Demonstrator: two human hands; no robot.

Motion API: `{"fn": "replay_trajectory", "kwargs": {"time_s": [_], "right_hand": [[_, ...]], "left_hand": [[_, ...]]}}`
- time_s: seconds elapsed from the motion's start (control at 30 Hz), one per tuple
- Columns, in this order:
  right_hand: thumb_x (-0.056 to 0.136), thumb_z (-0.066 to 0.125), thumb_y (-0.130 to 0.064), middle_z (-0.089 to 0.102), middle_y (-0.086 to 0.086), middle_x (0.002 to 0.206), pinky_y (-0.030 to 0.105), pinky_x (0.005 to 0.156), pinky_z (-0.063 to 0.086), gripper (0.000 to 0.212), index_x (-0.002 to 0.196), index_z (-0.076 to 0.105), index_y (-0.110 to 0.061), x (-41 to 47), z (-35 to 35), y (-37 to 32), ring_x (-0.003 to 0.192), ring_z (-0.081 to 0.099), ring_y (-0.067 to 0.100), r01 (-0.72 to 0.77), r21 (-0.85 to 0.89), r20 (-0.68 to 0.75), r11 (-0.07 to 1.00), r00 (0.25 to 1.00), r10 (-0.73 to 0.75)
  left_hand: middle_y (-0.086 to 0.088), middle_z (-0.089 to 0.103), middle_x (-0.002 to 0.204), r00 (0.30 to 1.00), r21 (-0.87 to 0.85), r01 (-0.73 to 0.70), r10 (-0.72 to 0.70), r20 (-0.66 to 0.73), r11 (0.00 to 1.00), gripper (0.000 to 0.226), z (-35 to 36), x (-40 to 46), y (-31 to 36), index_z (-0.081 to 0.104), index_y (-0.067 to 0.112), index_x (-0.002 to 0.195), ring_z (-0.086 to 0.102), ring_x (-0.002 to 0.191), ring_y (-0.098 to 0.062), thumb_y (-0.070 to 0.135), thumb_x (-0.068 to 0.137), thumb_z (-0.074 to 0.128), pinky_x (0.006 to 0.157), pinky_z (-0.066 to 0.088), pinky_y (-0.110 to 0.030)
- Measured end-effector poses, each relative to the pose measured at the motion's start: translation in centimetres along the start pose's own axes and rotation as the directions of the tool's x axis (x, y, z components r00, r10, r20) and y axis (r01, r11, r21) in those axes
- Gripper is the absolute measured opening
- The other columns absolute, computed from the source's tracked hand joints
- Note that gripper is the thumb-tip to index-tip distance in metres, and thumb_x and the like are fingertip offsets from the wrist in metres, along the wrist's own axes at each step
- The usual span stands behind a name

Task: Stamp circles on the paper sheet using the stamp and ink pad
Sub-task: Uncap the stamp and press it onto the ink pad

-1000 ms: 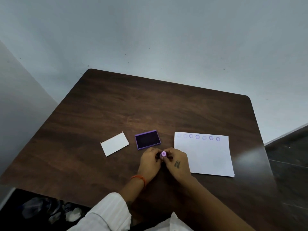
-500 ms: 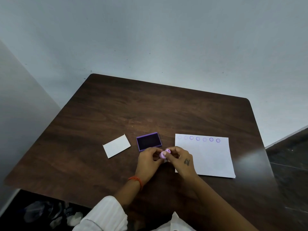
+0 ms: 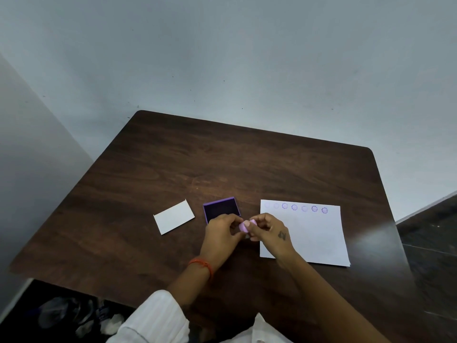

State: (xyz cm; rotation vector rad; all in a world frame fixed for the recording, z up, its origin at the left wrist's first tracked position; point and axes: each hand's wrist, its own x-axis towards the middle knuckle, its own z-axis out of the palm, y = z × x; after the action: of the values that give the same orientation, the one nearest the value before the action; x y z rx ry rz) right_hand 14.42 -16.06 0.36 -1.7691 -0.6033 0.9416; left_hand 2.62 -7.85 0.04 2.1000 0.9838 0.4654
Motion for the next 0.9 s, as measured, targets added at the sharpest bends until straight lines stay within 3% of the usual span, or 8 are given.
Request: {"fn": "replay_trajectory", "kwargs": {"time_s": [0.1, 0.2, 0.33, 0.5, 0.57, 0.73, 0.83, 0.9], "right_hand": [[0.078, 0.072, -0.019, 0.072, 0.004, 0.083, 0.016, 0.065, 0.056, 0.007, 0.083, 0.068, -0.021, 0.2, -0.2, -0.1, 0.074, 0.071, 0.014, 0.014, 0.01, 0.018, 1.0, 1.0, -0.015], [0.078, 0.071, -0.013, 0.073, 0.008, 0.091, 0.022, 0.072, 0.058, 0.012, 0.088, 0.069, -0.02, 0.6, -0.6, -0.3, 0.083, 0.071, 0.02, 0.001, 0.044, 0.064, 0.999, 0.998, -0.003], [0.08, 0.07, -0.021, 0.072, 0.01, 0.091, 0.021, 0.069, 0.058, 0.016, 0.093, 0.068, -0.012, 0.8, -0.5, -0.3, 0.08, 0.071, 0.017, -0.069, 0.047, 0.052, 0.997, 0.996, 0.067], [0.081, 0.067, -0.012, 0.071, 0.018, 0.1, 0.033, 0.083, 0.058, 0.018, 0.098, 0.069, -0.005, 0.9, -0.8, -0.4, 0.09, 0.069, 0.026, -0.099, 0.066, 0.083, 0.993, 0.992, 0.094], [0.082, 0.066, -0.011, 0.07, 0.017, 0.102, 0.029, 0.08, 0.058, 0.021, 0.103, 0.067, -0.004, 1.0, -1.1, -0.6, 0.093, 0.068, 0.026, -0.17, 0.152, 0.107, 0.974, 0.982, 0.155], [0.088, 0.055, -0.002, 0.071, 0.011, 0.094, 0.021, 0.063, 0.058, 0.015, 0.096, 0.067, -0.006, 1.1, -2.0, -0.5, 0.085, 0.067, 0.019, -0.416, 0.517, 0.234, 0.749, 0.91, 0.344], [0.086, 0.055, 0.0, 0.076, 0.012, 0.083, 0.023, 0.057, 0.059, 0.013, 0.094, 0.066, -0.003, 1.1, -2.3, 0.0, 0.074, 0.071, 0.018, -0.484, 0.639, 0.283, 0.598, 0.871, 0.402], [0.085, 0.057, 0.0, 0.077, 0.012, 0.079, 0.023, 0.055, 0.058, 0.012, 0.092, 0.066, -0.002, 1.0, -2.4, 0.1, 0.069, 0.073, 0.016, -0.499, 0.675, 0.3, 0.544, 0.859, 0.416]], "left_hand": [[0.001, 0.071, 0.094, 1.0, -0.001, -0.002, 0.002, -0.014, 1.0, 0.021, -0.1, 0.1, 0.2, 0.066, 0.018, 0.095, 0.061, 0.086, -0.006, 0.022, 0.076, 0.072, 0.08, 0.049, -0.018], [0.0, 0.071, 0.093, 1.0, 0.002, -0.003, 0.003, -0.014, 1.0, 0.021, -0.2, 0.3, 0.2, 0.066, 0.018, 0.094, 0.062, 0.085, -0.007, 0.023, 0.076, 0.073, 0.081, 0.051, -0.021], [0.001, 0.07, 0.094, 1.0, 0.024, -0.012, 0.011, 0.009, 1.0, 0.02, -0.1, 0.6, 0.2, 0.065, 0.019, 0.095, 0.06, 0.086, -0.006, 0.026, 0.077, 0.071, 0.08, 0.047, -0.018], [-0.001, 0.07, 0.096, 0.999, 0.052, -0.015, 0.014, 0.031, 0.999, 0.022, 0.0, 0.7, -0.1, 0.066, 0.018, 0.096, 0.06, 0.089, -0.008, 0.023, 0.076, 0.073, 0.081, 0.044, -0.018], [0.0, 0.07, 0.097, 0.999, 0.037, 0.002, -0.003, 0.044, 0.999, 0.021, 0.0, 0.7, -0.4, 0.066, 0.018, 0.095, 0.061, 0.089, -0.008, 0.02, 0.075, 0.074, 0.083, 0.045, -0.018], [0.011, 0.067, 0.092, 0.99, -0.087, 0.099, -0.09, 0.106, 0.991, 0.021, 0.8, 0.3, -1.2, 0.064, 0.024, 0.092, 0.061, 0.086, 0.0, 0.016, 0.075, 0.073, 0.081, 0.048, -0.014], [0.015, 0.064, 0.085, 0.982, -0.13, 0.128, -0.107, 0.157, 0.983, 0.018, 1.5, -0.2, -1.8, 0.064, 0.026, 0.087, 0.06, 0.08, 0.01, 0.014, 0.076, 0.072, 0.075, 0.05, -0.008], [0.014, 0.065, 0.088, 0.981, -0.113, 0.115, -0.096, 0.167, 0.987, 0.018, 2.0, -0.4, -2.3, 0.065, 0.025, 0.087, 0.059, 0.08, 0.009, 0.014, 0.075, 0.073, 0.074, 0.048, -0.005]]}}
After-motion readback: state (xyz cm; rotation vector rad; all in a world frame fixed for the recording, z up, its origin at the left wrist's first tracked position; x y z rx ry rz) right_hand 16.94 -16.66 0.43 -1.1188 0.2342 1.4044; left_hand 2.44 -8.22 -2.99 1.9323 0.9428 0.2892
